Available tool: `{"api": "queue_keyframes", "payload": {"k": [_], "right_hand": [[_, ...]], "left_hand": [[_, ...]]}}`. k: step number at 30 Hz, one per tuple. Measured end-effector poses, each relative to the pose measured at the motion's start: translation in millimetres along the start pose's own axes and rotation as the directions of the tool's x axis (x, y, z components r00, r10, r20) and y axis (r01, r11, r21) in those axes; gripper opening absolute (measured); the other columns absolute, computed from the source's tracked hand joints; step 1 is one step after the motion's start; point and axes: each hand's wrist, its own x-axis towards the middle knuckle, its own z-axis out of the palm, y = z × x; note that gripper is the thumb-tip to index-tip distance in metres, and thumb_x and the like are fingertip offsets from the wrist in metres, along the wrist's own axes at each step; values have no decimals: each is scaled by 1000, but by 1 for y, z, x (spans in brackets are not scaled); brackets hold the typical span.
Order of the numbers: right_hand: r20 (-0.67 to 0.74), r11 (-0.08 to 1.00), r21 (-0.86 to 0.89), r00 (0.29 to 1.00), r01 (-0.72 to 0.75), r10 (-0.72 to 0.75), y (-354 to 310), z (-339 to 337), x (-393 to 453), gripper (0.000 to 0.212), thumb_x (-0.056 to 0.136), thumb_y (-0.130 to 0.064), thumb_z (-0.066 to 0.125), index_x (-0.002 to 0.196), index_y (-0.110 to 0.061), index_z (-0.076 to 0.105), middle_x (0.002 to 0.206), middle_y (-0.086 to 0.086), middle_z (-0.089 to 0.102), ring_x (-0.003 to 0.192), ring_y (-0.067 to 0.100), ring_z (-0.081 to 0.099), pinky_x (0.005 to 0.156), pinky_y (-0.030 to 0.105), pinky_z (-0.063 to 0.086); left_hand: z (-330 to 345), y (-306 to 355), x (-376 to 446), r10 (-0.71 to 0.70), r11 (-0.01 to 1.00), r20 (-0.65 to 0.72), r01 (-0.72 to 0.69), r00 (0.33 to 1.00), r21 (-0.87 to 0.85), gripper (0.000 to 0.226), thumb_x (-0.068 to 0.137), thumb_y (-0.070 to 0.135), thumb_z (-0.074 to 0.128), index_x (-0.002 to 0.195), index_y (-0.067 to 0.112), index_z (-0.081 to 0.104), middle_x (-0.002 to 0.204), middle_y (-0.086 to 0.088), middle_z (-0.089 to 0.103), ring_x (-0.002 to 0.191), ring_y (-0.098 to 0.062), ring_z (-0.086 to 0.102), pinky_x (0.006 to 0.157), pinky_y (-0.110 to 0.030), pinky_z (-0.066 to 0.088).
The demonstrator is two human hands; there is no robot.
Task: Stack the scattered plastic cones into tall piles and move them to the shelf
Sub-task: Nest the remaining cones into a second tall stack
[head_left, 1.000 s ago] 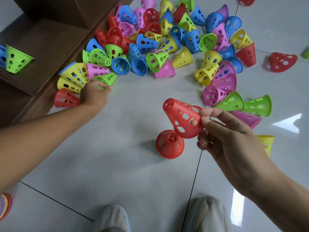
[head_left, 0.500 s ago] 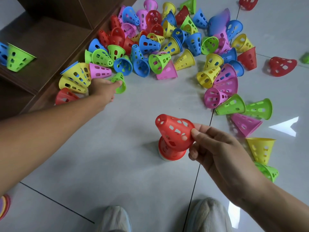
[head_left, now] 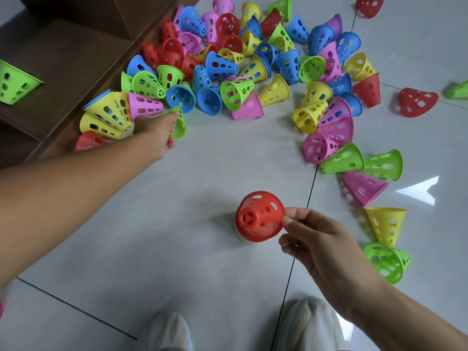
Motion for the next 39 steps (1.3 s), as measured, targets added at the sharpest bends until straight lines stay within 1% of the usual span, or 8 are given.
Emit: {"api": "queue_keyframes", "payload": {"k": [5,8,12,17,22,26,31,39], "right_hand": [[-13,996,-84,1000,9,-10,6,-4,7,11,95,-8,61,101,-3,69,75,6,65,64,14,60,71,30,51],[-14,991,-136,1000,23,-25,8,-7,12,11,95,-8,62,100,-4,70,78,6,67,64,15,61,72,32,52],[-42,976,-214,998,39,-49,13,-18,18,9,94,-7,64,101,-7,70,86,7,67,64,16,63,71,33,53],[-164,926,-363,971,103,-173,20,-46,26,18,93,-6,63,102,-20,68,101,-1,68,70,13,67,66,28,53],[-272,768,-613,864,185,-424,13,-86,42,37,88,-15,66,116,-37,58,124,-1,60,79,10,68,76,47,59],[-365,755,-641,810,138,-458,6,-111,58,49,84,-19,63,126,-42,54,120,10,57,77,22,68,75,47,60],[-362,857,-506,878,97,-313,-2,-120,78,52,92,-10,64,142,-17,51,122,12,66,81,18,71,57,27,56],[-343,848,-498,856,182,-386,-17,-101,53,31,92,-13,62,122,-15,69,93,0,71,69,13,60,66,30,48]], "left_hand": [[3,1,-9,-45,997,13,46,999,-62,9,89,20,68,95,16,62,63,7,52,51,-10,40,45,-18,46],[1,-5,-26,11,999,26,-10,1000,-36,9,88,12,66,82,12,60,64,1,50,50,-13,39,45,-22,46],[-6,-19,-75,80,997,215,-78,973,-19,21,93,14,66,73,14,57,68,0,48,51,-13,43,50,-25,50],[-19,-19,-150,67,986,528,25,847,-165,20,99,18,58,79,16,53,69,4,47,58,-13,48,58,-26,47],[-28,-5,-208,73,969,689,111,721,-219,9,95,20,54,89,14,53,71,2,44,60,-12,46,57,-25,43],[-32,-4,-228,89,988,727,33,681,-151,17,95,16,52,79,10,52,69,-1,42,57,-14,42,52,-24,39],[-35,-14,-234,66,998,754,-29,654,-62,19,92,19,54,77,8,50,68,-2,41,56,-14,41,50,-23,39],[-39,-46,-233,29,975,705,-176,708,136,27,102,16,51,78,5,54,68,-10,48,60,-17,46,57,-26,43]]}}
